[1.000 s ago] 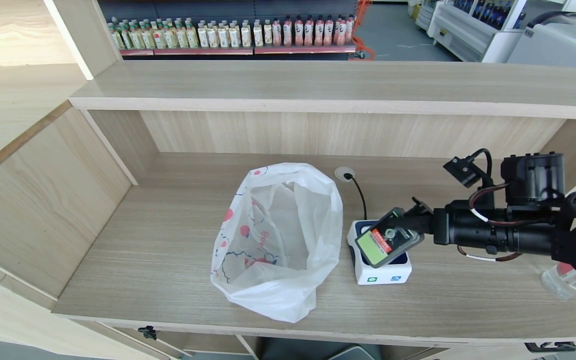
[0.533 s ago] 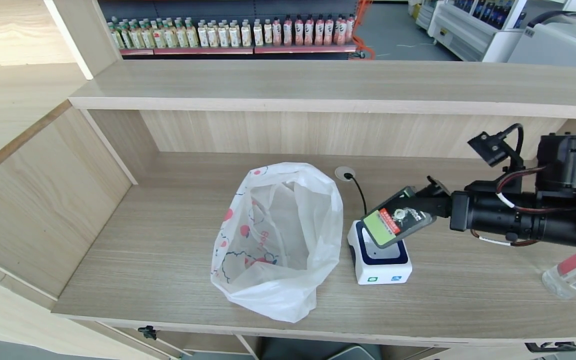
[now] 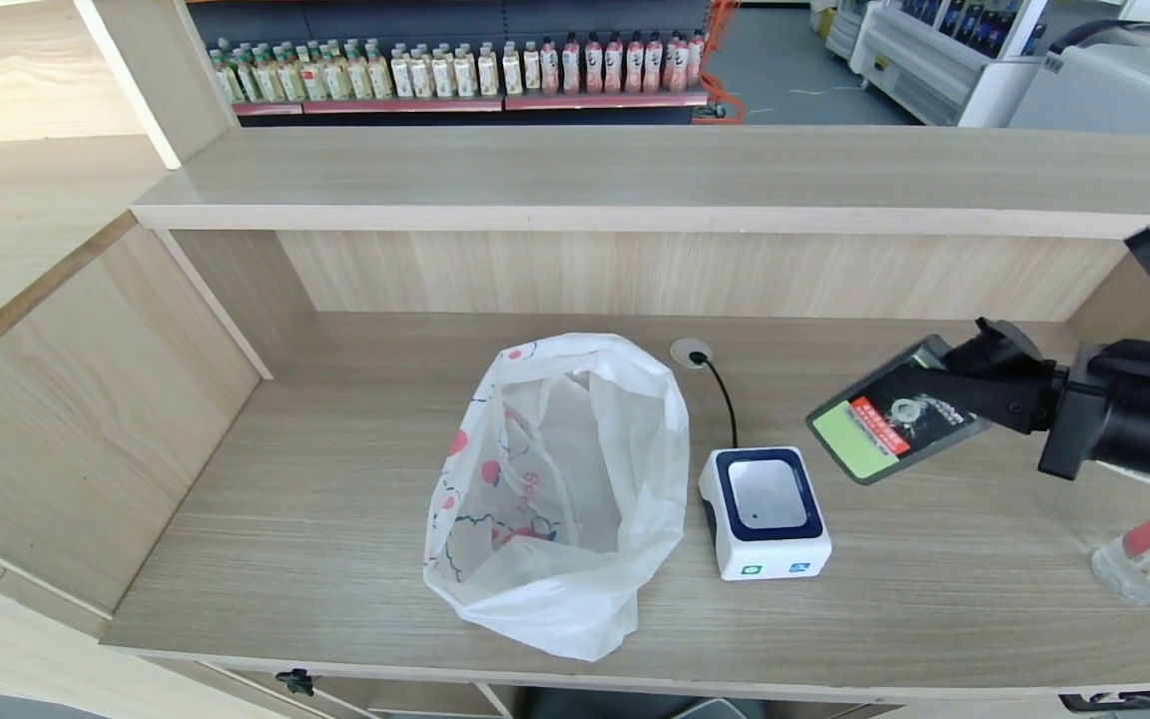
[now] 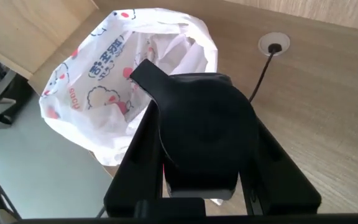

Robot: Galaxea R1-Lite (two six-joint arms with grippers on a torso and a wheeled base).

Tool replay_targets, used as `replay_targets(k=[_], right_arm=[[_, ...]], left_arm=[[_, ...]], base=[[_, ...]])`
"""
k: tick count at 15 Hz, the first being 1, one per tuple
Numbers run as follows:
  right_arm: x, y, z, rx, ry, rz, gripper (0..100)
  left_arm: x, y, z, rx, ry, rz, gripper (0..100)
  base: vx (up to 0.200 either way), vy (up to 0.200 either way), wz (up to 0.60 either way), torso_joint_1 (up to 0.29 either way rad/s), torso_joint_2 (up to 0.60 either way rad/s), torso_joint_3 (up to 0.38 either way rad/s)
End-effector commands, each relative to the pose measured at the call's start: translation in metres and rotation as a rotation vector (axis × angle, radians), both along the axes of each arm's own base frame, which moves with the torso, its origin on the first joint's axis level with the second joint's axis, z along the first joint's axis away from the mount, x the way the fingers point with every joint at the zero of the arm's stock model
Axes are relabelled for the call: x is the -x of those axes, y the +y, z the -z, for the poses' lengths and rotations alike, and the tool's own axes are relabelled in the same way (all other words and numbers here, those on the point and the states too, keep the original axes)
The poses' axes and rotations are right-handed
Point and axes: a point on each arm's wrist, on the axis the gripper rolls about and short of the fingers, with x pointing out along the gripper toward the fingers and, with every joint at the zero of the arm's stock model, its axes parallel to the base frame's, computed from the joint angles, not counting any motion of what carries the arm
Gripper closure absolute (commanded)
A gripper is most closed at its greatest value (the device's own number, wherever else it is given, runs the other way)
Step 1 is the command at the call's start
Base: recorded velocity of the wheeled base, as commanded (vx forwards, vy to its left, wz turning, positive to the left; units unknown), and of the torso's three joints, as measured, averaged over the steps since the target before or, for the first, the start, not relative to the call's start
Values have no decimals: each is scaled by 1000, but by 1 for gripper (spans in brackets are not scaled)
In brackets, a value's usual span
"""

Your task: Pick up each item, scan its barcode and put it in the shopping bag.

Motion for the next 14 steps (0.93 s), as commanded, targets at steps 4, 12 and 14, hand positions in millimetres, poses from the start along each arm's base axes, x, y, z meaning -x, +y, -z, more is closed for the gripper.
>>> replay_targets(k=[4, 12, 14], right_arm=[[-28, -11, 11, 3, 58, 60, 100], [-89, 40, 31, -37, 200, 92, 100], [-99, 59, 31, -70, 229, 21, 100]], left_arm=[[0, 0, 0, -3, 0, -1, 0], [0, 0, 0, -3, 0, -1, 0], [0, 0, 0, -3, 0, -1, 0]], base=[[0, 200, 0, 10, 1, -1], [0, 25, 0, 1, 0, 0], [0, 0, 0, 0, 0, 0]])
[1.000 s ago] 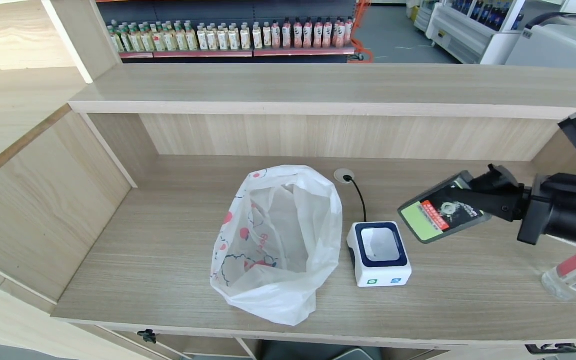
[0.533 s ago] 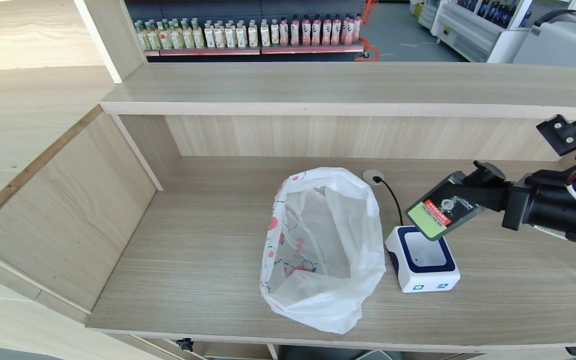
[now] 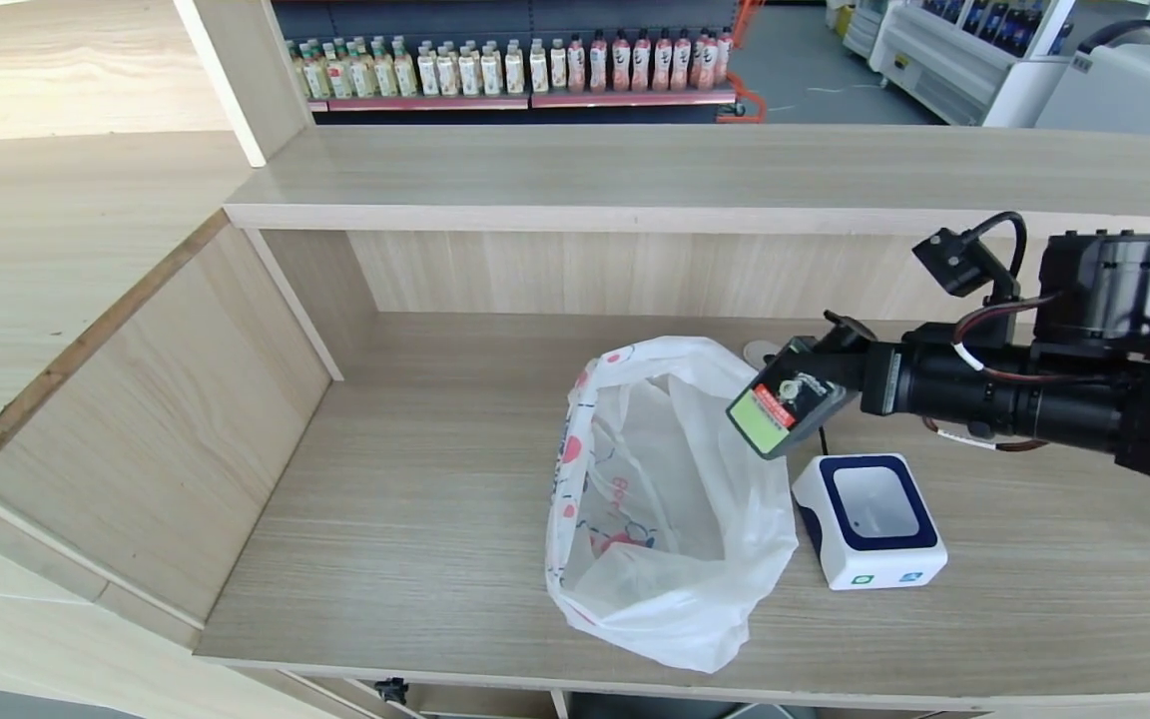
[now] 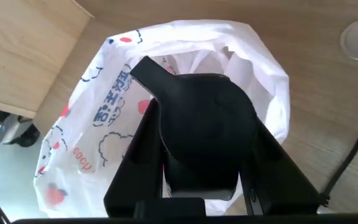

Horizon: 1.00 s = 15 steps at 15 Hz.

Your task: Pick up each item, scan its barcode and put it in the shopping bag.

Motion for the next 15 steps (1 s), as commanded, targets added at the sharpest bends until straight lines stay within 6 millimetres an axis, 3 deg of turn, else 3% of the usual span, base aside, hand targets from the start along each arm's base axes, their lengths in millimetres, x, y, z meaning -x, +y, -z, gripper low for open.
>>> replay_targets(k=[1, 6, 9, 15], right_arm=[[-21, 31, 18, 1, 51, -83, 100], [-29, 57, 53, 38, 88, -148, 100], [-35, 61, 74, 107, 22, -179, 100], [-47, 70, 93, 113, -53, -192, 100]], left_arm=[[0, 0, 0, 0, -1, -1, 0], [0, 0, 0, 0, -1, -1, 0], [0, 0, 0, 0, -1, -1, 0], [0, 0, 0, 0, -1, -1, 0]], base=[[0, 0, 0, 0, 0, 0], [0, 0, 0, 0, 0, 0], [0, 0, 0, 0, 0, 0], [0, 0, 0, 0, 0, 0]])
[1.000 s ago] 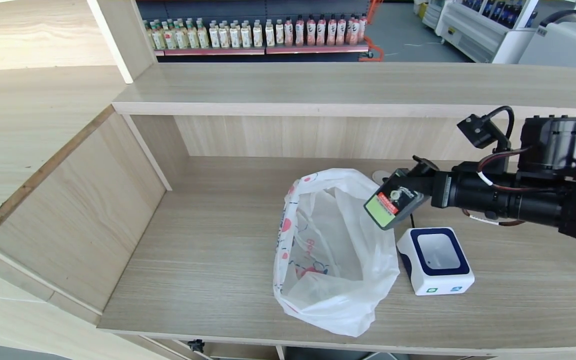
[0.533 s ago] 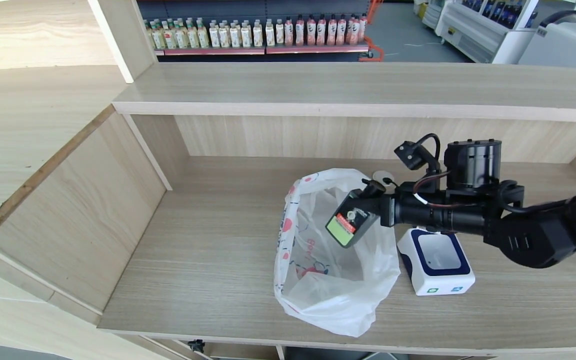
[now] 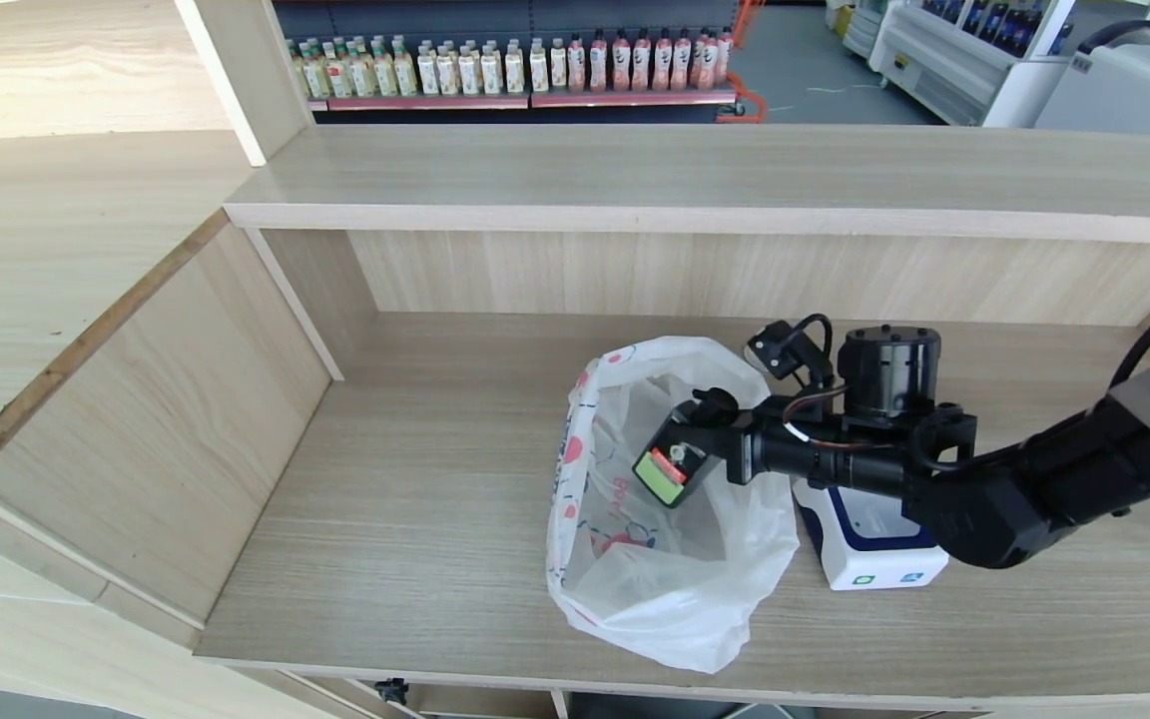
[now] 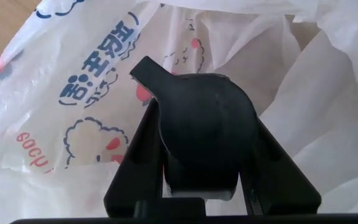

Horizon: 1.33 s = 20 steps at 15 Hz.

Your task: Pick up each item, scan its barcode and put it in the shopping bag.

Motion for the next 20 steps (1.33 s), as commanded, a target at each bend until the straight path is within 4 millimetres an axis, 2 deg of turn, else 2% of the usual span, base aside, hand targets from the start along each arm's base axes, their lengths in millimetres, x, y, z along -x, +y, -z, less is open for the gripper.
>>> replay_targets(k=[1, 2, 3, 7, 13, 19, 20], right_arm=[[-4, 2, 12, 19, 15, -5, 100], [-4, 2, 13, 28, 8, -11, 100], [-4, 2, 12, 28, 6, -12, 0], [-4, 3, 3, -2, -17, -43, 0], [-21, 1, -43, -142, -116, -28, 0], [-27, -4, -65, -176, -177, -10, 0], [-28, -11, -72, -178, -199, 10, 0]], left_arm=[[0, 0, 0, 0, -1, 0, 0], [0, 0, 0, 0, -1, 0, 0], [0, 0, 0, 0, -1, 0, 0], [0, 0, 0, 0, -1, 0, 0], [0, 0, 0, -4, 0, 0, 0], [0, 0, 0, -21, 0, 0, 0], [0, 0, 0, -21, 0, 0, 0]], base=[[0, 0, 0, 0, 0, 0], [0, 0, 0, 0, 0, 0], [0, 0, 0, 0, 0, 0], [0, 0, 0, 0, 0, 0], [0, 0, 0, 0, 0, 0], [0, 0, 0, 0, 0, 0], [0, 0, 0, 0, 0, 0]])
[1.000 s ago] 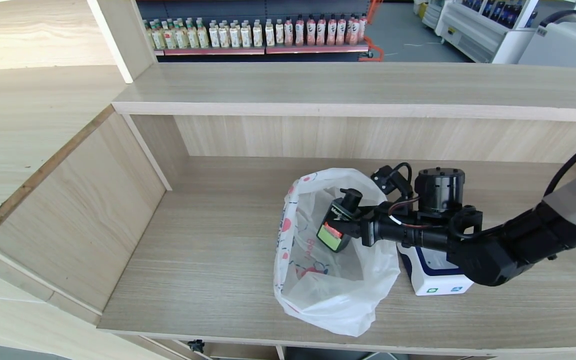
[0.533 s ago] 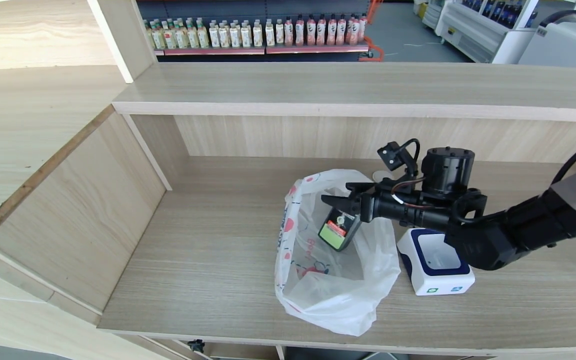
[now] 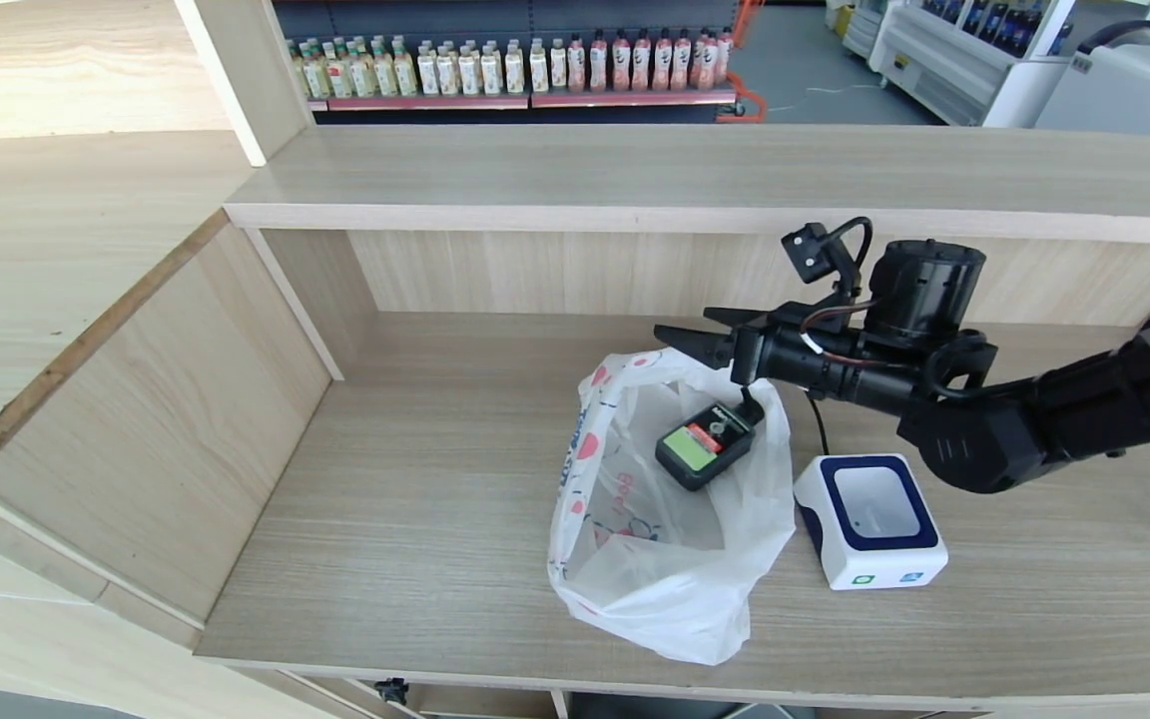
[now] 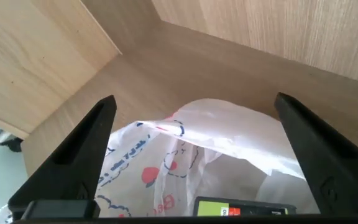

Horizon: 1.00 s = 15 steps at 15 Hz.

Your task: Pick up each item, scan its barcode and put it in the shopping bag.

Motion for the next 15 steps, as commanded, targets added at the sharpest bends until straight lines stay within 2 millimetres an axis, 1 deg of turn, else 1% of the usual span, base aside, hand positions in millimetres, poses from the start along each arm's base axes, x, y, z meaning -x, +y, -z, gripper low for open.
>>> replay_targets(k=[1, 3, 4, 5, 6, 7, 8, 9, 11, 12, 13, 15], right_arm=[[-1, -9, -11, -7, -32, 23, 0], [-8, -40, -38, 23, -161, 111, 0], [2, -55, -54, 28, -189, 146, 0], [20, -71, -65, 48, -163, 186, 0], [45, -89, -74, 88, -124, 245, 0], [69, -102, -78, 143, -97, 339, 0], [94, -110, -78, 172, -49, 444, 0], [120, -119, -73, 202, 3, 519, 0], [162, -138, -56, 277, 88, 595, 0], [172, -143, -50, 302, 107, 612, 0], [192, -154, -31, 341, 155, 664, 0], [207, -162, -19, 357, 184, 713, 0]], left_arm=[[0, 0, 0, 0, -1, -1, 0], [0, 0, 0, 7, -1, -1, 0], [0, 0, 0, 10, -1, -1, 0], [0, 0, 0, 14, -1, -1, 0], [0, 0, 0, 20, -2, -1, 0], [0, 0, 0, 28, -1, -1, 0], [0, 0, 0, 28, -1, -1, 0], [0, 0, 0, 28, -1, -1, 0], [0, 0, 0, 28, -1, -1, 0], [0, 0, 0, 28, -1, -1, 0], [0, 0, 0, 26, -1, -1, 0], [0, 0, 0, 28, -1, -1, 0]], base=[[0, 0, 0, 0, 0, 0], [0, 0, 0, 0, 0, 0], [0, 0, 0, 0, 0, 0], [0, 0, 0, 0, 0, 0], [0, 0, 0, 0, 0, 0], [0, 0, 0, 0, 0, 0], [0, 0, 0, 0, 0, 0], [0, 0, 0, 0, 0, 0], [0, 0, 0, 0, 0, 0], [0, 0, 0, 0, 0, 0], [0, 0, 0, 0, 0, 0], [0, 0, 0, 0, 0, 0]])
